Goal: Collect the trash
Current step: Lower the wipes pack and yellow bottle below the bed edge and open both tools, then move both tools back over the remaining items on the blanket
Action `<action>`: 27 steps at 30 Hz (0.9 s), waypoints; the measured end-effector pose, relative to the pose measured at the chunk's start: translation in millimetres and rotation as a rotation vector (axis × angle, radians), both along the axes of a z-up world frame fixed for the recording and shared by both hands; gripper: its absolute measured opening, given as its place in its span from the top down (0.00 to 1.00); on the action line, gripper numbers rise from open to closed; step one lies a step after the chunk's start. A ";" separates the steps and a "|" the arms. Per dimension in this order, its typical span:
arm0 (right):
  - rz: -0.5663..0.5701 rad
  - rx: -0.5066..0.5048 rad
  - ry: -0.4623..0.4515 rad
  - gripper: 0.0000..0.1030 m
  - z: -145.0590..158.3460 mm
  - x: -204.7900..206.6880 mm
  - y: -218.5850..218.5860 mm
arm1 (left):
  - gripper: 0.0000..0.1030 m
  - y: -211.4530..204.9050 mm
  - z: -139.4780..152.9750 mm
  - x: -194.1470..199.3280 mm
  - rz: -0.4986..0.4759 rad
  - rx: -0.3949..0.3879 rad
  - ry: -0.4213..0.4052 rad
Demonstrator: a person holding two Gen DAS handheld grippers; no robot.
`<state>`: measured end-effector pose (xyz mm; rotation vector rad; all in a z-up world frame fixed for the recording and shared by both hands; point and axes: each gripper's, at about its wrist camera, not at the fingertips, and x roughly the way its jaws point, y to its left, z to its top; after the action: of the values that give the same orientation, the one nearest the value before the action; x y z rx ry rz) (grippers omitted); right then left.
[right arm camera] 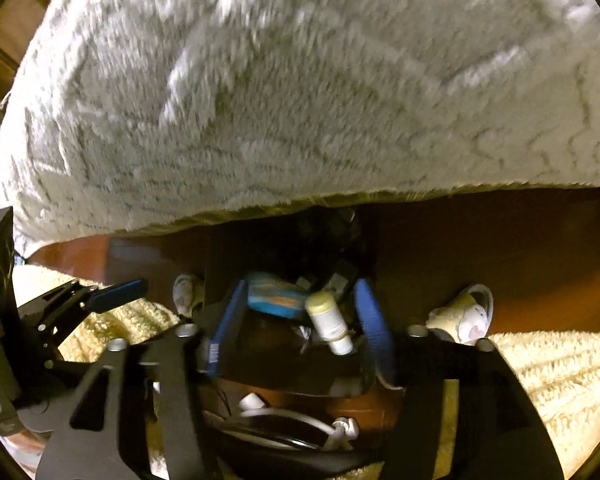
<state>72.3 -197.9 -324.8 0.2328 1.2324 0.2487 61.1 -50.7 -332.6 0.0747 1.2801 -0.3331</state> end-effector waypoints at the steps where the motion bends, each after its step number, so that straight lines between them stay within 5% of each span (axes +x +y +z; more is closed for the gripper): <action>1: -0.003 -0.005 -0.010 0.35 4.1 -0.2 -1.3 | 0.27 1.1 4.5 -0.3 0.001 0.002 -0.010; 5: -0.028 -0.035 -0.072 0.16 25.9 -3.2 -8.3 | 0.20 7.3 25.3 -1.6 0.020 0.007 -0.060; 10: -0.042 -0.058 -0.139 0.07 55.5 -8.7 -14.5 | 0.16 15.5 61.7 -6.1 0.036 -0.015 -0.137; 19: -0.075 -0.103 -0.304 0.05 135.7 0.2 -32.4 | 0.11 27.1 137.6 1.0 0.051 -0.036 -0.301; 27: -0.084 -0.142 -0.388 0.05 164.2 44.2 -37.8 | 0.10 49.0 181.0 46.2 0.107 -0.019 -0.385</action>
<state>116.4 -235.7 -160.6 0.1061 0.8495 0.1250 107.4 -1.7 -151.5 0.0507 0.8961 -0.2249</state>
